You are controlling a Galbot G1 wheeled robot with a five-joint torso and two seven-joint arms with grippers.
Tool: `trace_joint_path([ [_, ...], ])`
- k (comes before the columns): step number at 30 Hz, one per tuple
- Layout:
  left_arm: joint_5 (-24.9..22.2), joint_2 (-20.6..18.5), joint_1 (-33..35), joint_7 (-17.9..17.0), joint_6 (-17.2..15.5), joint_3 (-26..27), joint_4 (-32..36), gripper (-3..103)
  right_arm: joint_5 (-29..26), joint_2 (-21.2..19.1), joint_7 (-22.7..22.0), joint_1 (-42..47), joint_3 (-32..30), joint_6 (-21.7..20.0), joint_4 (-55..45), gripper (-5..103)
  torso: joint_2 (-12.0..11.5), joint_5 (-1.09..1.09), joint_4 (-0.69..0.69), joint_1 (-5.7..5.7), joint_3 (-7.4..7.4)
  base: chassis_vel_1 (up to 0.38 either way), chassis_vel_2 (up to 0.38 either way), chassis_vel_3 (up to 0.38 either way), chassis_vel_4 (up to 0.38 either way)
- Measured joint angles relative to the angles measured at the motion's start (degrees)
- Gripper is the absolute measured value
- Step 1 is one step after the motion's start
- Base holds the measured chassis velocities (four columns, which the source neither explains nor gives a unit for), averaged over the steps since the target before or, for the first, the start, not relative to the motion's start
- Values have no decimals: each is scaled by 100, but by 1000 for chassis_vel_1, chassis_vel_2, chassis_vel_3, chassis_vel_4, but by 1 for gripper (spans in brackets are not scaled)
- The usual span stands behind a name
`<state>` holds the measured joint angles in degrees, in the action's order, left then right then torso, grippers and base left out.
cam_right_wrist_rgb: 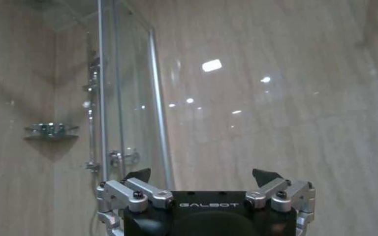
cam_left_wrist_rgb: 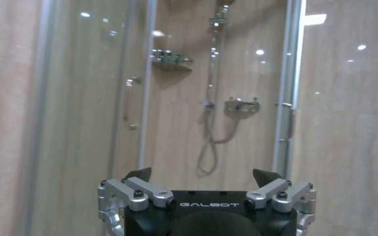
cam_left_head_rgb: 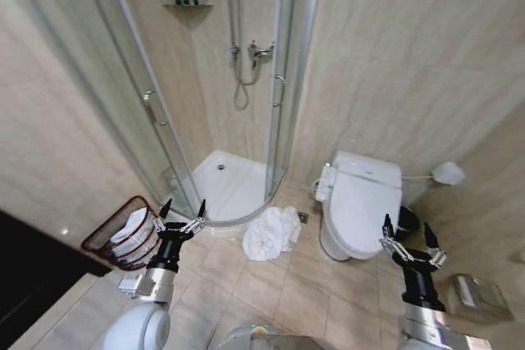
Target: Discard the used towel into the hamper.
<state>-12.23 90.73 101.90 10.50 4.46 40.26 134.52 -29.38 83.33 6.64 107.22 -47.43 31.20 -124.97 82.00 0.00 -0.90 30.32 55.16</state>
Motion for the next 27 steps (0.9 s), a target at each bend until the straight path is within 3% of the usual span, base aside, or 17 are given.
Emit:
trace_joint_path([
  [16, 0, 0, 0, 1, 0, 1, 0, 100, -58, -18, -129, -44, -8, 7, 44, 100, 0, 0, 2, 0, 0, 104, 109, 99, 99],
  [27, 0, 0, 0, 1, 0, 0, 0, 100, -79, -6, -109, -63, -24, 80, 70, 100, 0, 1, -1, 0, 0, 0, 0, 0, 0],
])
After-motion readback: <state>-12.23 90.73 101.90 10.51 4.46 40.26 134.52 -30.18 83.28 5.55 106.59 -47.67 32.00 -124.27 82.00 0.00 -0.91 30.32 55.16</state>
